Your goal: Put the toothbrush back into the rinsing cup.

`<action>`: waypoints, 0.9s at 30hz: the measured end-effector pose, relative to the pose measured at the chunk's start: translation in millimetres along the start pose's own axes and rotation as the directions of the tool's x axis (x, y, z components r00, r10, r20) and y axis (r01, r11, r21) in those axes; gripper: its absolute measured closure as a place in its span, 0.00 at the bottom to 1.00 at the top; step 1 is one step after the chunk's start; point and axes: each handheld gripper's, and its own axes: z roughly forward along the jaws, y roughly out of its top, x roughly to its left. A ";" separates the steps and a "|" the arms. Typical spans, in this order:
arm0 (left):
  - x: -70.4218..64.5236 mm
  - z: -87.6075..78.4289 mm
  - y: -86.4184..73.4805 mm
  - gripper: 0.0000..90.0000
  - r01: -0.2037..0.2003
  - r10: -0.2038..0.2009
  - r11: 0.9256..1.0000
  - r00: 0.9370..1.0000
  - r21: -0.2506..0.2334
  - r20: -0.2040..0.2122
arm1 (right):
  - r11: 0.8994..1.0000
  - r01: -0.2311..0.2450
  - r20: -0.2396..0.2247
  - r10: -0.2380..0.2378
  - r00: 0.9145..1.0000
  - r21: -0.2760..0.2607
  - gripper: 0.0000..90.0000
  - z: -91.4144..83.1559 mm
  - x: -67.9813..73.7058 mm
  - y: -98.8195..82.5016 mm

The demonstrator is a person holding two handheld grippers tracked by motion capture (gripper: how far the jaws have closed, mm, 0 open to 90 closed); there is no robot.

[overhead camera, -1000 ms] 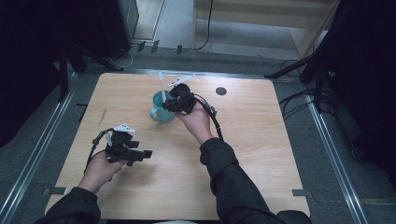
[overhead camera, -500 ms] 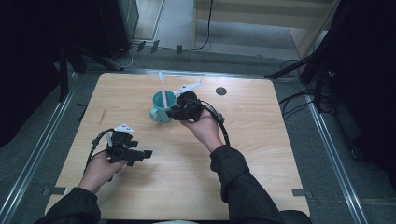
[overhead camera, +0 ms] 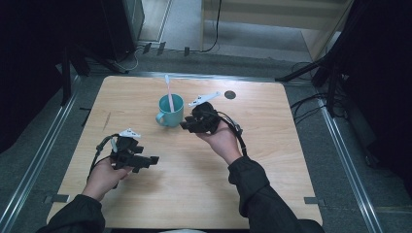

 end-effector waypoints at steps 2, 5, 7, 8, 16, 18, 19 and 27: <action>0.3 0.0 0.0 0.20 0.000 0.000 1.000 1.000 -0.001 -0.001 | 1.000 -0.005 -0.006 0.005 1.000 0.005 0.74 -2.4 -0.6 -2.9; 0.5 0.0 0.0 0.20 -0.001 0.001 1.000 1.000 -0.002 -0.004 | 1.000 0.004 -0.006 -0.004 1.000 0.008 0.73 -6.6 -0.6 -7.7; 0.5 0.1 0.1 0.21 0.000 0.000 1.000 1.000 -0.003 -0.004 | 1.000 0.002 -0.008 -0.002 1.000 0.008 0.72 -11.7 -1.3 -13.4; 0.5 0.1 0.2 0.21 -0.001 0.001 1.000 1.000 -0.001 -0.005 | 1.000 0.002 -0.008 -0.002 1.000 0.008 0.72 -11.7 -1.3 -13.4; -0.3 1.3 1.4 0.21 0.000 0.000 1.000 1.000 0.003 0.001 | 1.000 0.003 -0.012 -0.002 1.000 0.023 0.70 -25.6 -1.3 -33.1; -0.2 1.8 1.6 0.22 0.001 -0.001 1.000 1.000 0.003 -0.001 | 1.000 0.006 -0.011 -0.006 1.000 0.020 0.70 -26.9 -1.4 -35.3; 0.1 2.1 2.0 0.22 0.000 0.000 1.000 1.000 0.001 -0.003 | 1.000 0.005 -0.011 -0.005 1.000 0.015 0.69 -29.5 -1.5 -39.7; -0.1 3.0 3.3 0.22 -0.009 0.009 1.000 1.000 0.007 -0.001 | 1.000 -0.009 -0.013 0.009 1.000 0.018 0.67 -38.6 -1.4 -52.4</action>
